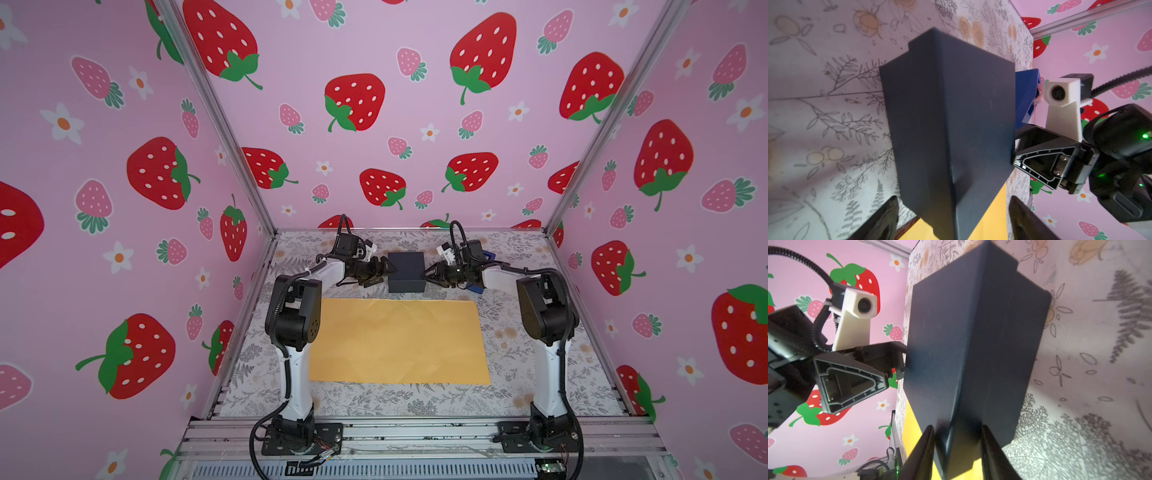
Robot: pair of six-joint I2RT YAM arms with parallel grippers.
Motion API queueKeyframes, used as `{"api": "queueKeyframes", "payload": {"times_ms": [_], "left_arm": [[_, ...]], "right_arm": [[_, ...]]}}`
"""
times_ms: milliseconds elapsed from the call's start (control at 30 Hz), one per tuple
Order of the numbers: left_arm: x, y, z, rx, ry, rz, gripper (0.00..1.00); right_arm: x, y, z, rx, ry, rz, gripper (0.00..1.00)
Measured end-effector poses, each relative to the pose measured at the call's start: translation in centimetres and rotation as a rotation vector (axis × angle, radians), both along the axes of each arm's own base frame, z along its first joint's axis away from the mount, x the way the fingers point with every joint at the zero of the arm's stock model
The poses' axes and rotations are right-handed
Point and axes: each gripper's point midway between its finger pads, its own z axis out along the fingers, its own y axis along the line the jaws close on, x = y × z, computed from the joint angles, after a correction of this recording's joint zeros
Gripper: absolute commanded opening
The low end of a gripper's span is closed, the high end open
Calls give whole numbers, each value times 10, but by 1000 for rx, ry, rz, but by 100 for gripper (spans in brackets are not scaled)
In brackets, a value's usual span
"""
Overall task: Wrap a gift box in wrapping paper
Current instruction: Move the gift box to the top-center of the table, then pick up the gift box from the top-center of the table.
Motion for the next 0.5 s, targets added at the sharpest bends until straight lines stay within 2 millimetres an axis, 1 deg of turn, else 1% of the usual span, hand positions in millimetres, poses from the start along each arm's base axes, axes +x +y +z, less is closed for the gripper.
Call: {"api": "queueKeyframes", "payload": {"times_ms": [67, 167, 267, 500], "left_arm": [[3, -1, -6, -8, 17, 13, 100], [7, 0, -15, -6, 41, 35, 99], [10, 0, -24, 0, 54, 44, 99], [15, -6, -21, -7, 30, 43, 99]], "right_arm": [[-2, -2, 1, 15, 9, 1, 27], [-2, -3, 1, 24, 16, -1, 24], [0, -8, 0, 30, 19, -8, 23], [4, -22, -1, 47, 32, -29, 23]]}}
